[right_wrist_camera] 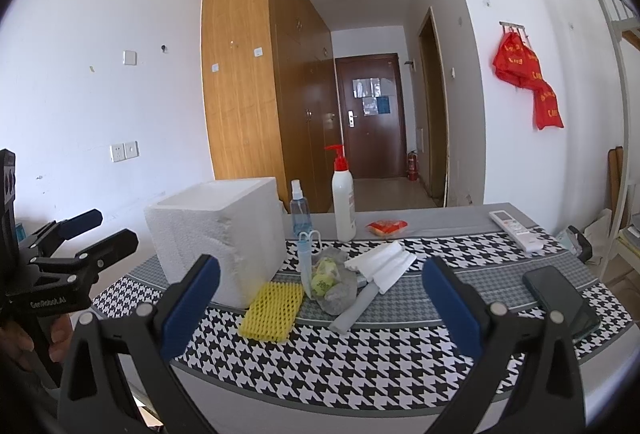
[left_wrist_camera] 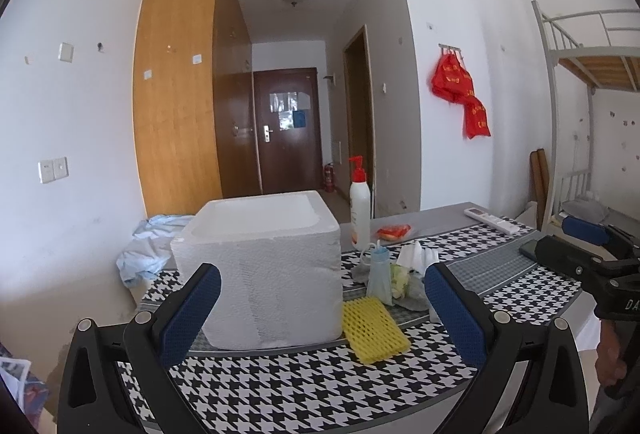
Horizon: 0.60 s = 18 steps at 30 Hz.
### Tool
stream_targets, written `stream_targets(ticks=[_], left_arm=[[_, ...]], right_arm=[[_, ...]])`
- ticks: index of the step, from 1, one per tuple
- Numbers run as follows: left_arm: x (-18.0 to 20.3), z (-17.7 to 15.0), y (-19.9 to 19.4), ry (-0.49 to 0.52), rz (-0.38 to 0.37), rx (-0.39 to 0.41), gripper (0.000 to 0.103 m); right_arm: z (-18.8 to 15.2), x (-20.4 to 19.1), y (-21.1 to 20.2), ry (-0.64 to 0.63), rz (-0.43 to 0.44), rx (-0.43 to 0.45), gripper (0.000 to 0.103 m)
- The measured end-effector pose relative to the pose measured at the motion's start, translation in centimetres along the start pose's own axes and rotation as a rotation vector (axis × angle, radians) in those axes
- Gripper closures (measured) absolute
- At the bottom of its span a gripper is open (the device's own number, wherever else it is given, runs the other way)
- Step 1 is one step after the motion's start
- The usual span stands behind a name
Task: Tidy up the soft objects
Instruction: 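Move the left gripper toward the yellow foam fruit net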
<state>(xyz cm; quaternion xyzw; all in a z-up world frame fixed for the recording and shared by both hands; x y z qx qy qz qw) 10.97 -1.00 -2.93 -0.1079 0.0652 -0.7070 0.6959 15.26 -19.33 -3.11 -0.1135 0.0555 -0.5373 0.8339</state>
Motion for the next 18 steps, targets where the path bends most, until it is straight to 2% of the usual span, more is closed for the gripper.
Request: stream_targets(ticks=[18], left_arm=[[2.4,-1.3,3.8,0.001,-0.059,-0.097,0.001]], right_arm=[[-0.9,2.1,2.7,0.012,-0.032,-0.084,0.001]])
Point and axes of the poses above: each gripper's, at about its wrist camera, not at the fingertips, and y roughly the way its jaws point, x to its right, z to its top, the point moved 10 cm from there along y, roughly the way its jaws point, and after that the axes turned 7 degrees about -y, right-handed, at the moved point
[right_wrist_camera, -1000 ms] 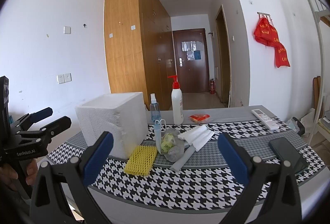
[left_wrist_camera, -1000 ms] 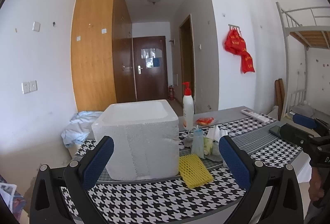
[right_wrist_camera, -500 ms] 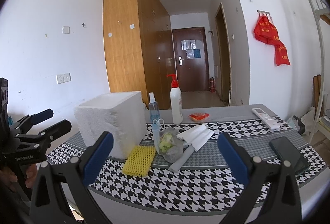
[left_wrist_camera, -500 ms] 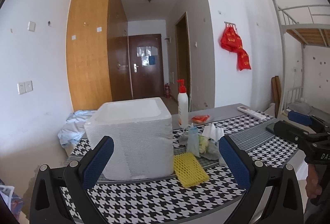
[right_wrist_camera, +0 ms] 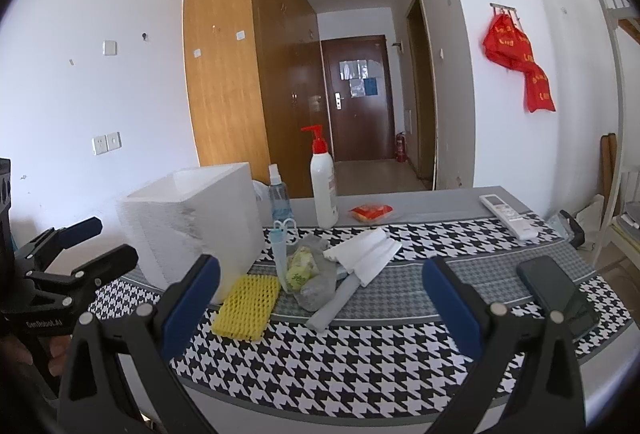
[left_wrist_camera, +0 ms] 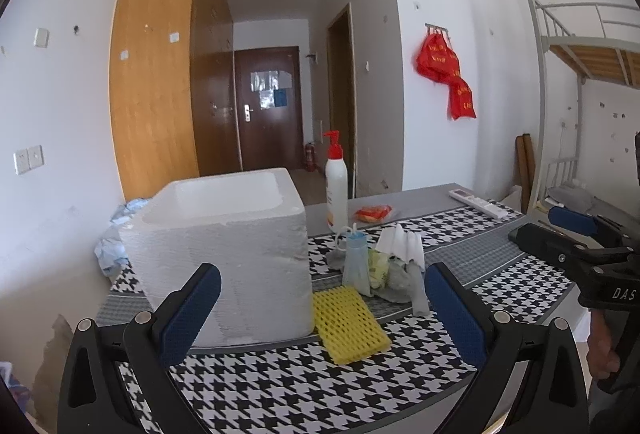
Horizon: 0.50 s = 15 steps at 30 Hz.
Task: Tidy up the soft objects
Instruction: 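Move the left gripper toward the yellow foam fruit net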
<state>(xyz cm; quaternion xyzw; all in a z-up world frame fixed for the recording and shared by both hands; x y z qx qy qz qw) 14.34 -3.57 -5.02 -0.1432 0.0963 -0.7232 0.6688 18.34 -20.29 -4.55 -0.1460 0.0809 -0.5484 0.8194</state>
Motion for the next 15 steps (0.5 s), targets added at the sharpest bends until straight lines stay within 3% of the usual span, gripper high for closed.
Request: stream_targets(ticks=[15], left_arm=[[0.8,-2.3,3.5,-0.011,-0.034,-0.112,0.001]], right_arm=[[-1.4,0.8,2.4,0.001,-0.002,-0.086,0.001]])
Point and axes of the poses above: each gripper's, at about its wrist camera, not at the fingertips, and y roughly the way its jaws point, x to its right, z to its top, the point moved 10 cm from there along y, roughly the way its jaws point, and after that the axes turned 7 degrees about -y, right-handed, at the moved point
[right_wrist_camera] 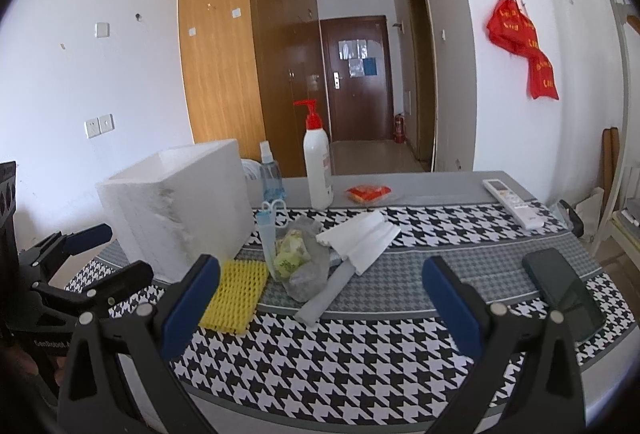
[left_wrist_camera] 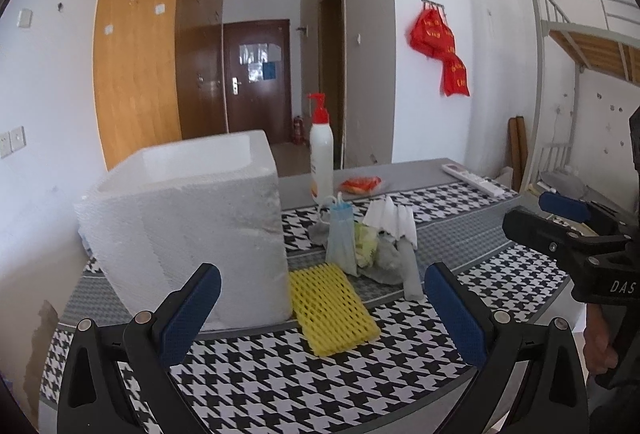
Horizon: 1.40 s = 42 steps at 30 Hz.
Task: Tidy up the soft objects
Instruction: 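Move the left gripper toward the yellow foam fruit net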
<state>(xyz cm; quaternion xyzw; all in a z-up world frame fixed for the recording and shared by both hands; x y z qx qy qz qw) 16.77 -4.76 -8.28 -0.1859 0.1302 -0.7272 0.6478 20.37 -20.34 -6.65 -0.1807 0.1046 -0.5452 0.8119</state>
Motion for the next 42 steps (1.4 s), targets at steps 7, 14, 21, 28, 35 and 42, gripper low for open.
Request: stream_targets(ticks=[7,14,21,28,35,42], left_arm=[[-0.1,-1.2,2.0,-0.018,-0.003,-0.065,0.001],[-0.1,-2.3,3.6,-0.023,0.004,-0.114,0.001],[0.2,-3.5,5.5,-0.032,0.0,-0.174,0.001],[0.0,-4.9,7.3,-0.041,0.024,-0.246,0.005],[0.1,-6.0,8.3,-0.055,0.016,-0.311,0.015],[0.0,-7.2,9.6,-0.083,0.008,-0.376,0.026]], right_arm=[[-0.8,0.6,1.2,0.013,-0.001,-0.043,0.001],[-1.8,0.8,2.3,0.026,0.005,-0.086,0.001],[-2.3,1.3,2.8,0.028,-0.005,-0.107,0.001],[-2.7,1.7,3.5,0.036,0.0,-0.133,0.001],[-3.3,1.7,4.3,0.041,0.007,-0.158,0.001],[-3.6,1.6,4.8,0.041,0.016,-0.172,0.001]])
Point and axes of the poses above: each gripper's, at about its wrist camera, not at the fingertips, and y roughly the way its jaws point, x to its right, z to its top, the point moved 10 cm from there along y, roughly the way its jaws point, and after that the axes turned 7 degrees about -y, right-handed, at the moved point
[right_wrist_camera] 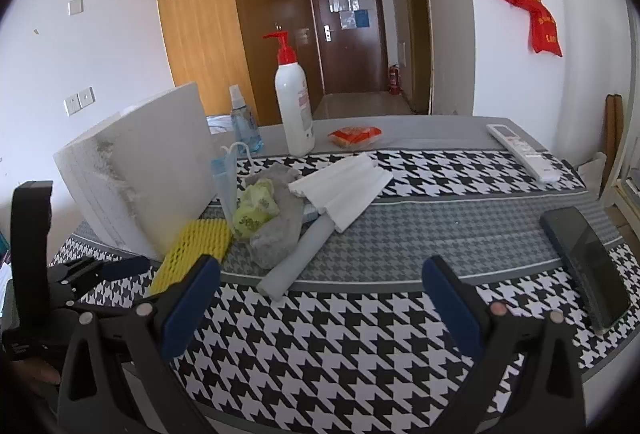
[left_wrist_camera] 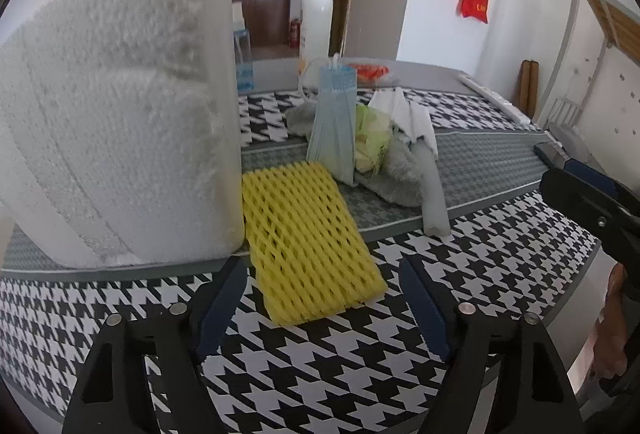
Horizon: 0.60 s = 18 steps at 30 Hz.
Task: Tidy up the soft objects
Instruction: 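Move the left gripper toward the yellow foam fruit net, then close the left gripper on the yellow foam net and lift it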
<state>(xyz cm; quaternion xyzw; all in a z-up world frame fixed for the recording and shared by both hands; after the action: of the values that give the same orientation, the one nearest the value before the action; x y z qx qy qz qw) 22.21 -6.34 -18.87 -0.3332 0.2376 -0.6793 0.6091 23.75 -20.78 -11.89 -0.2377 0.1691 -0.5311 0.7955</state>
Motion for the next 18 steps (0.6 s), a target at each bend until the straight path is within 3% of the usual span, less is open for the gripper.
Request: stream_targets(ticks=[11,18], left_arm=[[-0.2,-0.3,1.3,-0.004,0.016,-0.036,0.04],[-0.3,-0.1,1.4,0.002,-0.003,-0.034,0.06]], right_arm=[[-0.4,-0.1,0.8,0.003,0.011,-0.021,0.001],[-1.2,-1.1,2.0,-0.001,0.032,-0.059,0.001]])
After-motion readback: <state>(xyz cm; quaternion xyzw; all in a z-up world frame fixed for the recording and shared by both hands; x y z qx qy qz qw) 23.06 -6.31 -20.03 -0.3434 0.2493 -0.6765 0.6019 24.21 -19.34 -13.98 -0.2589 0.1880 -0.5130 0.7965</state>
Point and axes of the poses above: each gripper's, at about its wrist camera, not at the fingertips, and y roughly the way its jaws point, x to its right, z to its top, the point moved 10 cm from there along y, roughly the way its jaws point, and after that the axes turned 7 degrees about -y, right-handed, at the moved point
